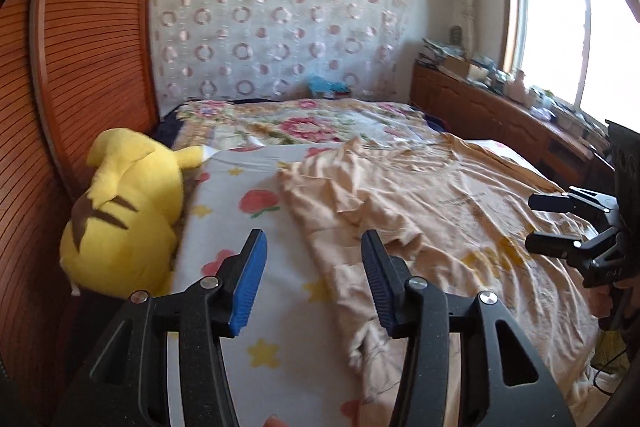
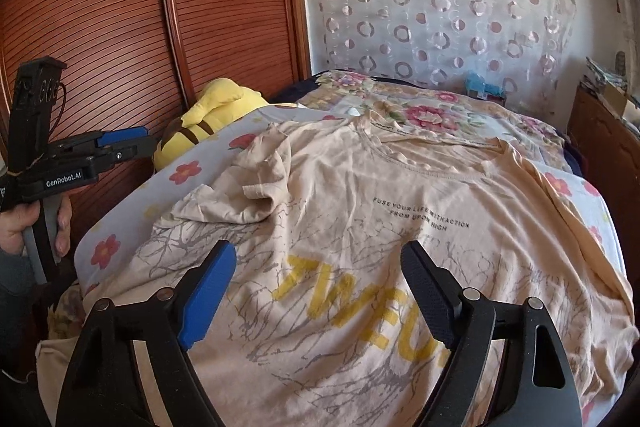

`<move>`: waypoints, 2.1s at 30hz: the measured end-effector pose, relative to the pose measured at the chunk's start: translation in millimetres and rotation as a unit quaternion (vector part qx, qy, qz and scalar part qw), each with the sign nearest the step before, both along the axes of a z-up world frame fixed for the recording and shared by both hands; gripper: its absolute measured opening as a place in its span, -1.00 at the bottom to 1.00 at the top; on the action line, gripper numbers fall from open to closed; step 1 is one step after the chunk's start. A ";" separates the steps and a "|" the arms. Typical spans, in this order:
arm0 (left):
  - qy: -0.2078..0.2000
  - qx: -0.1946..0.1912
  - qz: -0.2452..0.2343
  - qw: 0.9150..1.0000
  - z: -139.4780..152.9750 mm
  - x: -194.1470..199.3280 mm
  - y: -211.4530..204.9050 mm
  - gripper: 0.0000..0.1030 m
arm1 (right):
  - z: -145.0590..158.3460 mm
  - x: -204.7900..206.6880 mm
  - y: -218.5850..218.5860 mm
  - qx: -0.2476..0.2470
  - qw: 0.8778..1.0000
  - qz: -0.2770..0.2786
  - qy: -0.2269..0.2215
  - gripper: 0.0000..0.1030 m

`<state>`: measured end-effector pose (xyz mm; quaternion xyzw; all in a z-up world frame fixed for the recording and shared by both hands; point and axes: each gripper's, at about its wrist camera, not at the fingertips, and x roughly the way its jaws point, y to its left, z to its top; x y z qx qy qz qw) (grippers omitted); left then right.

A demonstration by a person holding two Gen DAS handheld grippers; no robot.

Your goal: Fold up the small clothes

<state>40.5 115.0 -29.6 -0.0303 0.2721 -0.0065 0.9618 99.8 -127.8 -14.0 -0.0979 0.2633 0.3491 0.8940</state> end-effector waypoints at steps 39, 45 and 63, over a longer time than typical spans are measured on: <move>0.058 -0.042 0.019 0.997 -39.1 -10.3 5.1 -0.03 | -17.3 121.9 84.8 -0.045 0.999 0.008 0.026 -0.82; 0.065 -0.032 -0.007 0.997 -38.2 2.9 -11.3 -0.03 | -21.9 118.7 61.3 -0.062 0.998 -0.028 0.010 -0.75; 0.141 -0.029 -0.076 0.987 -54.7 65.1 -36.2 -0.41 | -41.8 112.2 23.7 -0.101 0.993 -0.032 0.055 -0.05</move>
